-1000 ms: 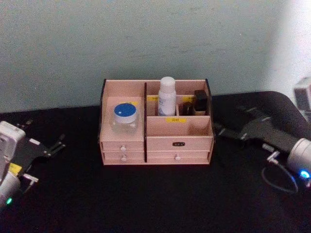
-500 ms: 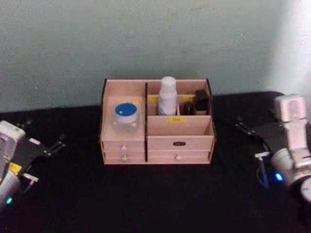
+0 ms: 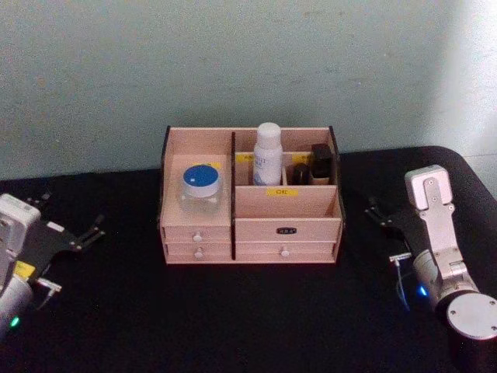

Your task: Pick up the facial cleanser and watermelon frost from the table and place them into the tiered storage box.

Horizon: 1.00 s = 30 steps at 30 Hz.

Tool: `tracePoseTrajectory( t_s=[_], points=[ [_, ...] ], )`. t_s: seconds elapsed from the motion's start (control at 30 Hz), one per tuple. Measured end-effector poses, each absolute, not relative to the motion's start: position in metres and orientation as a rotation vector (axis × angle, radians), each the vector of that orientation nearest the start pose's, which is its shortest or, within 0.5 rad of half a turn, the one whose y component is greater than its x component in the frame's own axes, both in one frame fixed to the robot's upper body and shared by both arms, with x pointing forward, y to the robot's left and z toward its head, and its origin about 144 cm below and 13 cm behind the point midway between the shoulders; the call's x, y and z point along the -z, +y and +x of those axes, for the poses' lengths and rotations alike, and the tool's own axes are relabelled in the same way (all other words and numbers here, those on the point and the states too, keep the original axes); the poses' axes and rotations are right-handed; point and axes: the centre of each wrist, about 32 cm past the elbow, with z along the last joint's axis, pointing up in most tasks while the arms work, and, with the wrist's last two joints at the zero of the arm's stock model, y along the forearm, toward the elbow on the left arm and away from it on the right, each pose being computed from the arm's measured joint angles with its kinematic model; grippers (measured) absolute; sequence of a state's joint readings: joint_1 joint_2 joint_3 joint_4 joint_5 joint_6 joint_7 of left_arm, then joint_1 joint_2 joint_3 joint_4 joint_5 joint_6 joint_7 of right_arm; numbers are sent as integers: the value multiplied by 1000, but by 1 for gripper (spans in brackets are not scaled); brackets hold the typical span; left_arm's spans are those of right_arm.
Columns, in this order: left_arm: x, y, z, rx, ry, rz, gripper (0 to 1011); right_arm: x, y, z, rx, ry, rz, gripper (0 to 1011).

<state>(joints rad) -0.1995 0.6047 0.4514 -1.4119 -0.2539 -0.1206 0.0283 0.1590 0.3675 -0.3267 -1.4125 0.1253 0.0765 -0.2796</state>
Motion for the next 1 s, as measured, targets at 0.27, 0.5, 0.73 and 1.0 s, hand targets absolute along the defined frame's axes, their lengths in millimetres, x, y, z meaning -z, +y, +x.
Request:
tracePoseTrajectory(
  t_s=[0.27,0.5,0.73,1.0],
  points=[
    [-1140,310,489,-1248,-285,304,1001,-1132,-257,490,1587,-162,-329,1002],
    [-1140,310,489,-1248,-285,305,1001,-1132,-257,490,1587,-161,-327,1003],
    [-1140,310,489,-1248,-285,304,1001,-1132,-258,489,1586,-160,-325,1002],
    [-1140,310,489,-1248,-285,304,1001,-1132,-258,489,1586,-159,-325,1002]
  ],
)
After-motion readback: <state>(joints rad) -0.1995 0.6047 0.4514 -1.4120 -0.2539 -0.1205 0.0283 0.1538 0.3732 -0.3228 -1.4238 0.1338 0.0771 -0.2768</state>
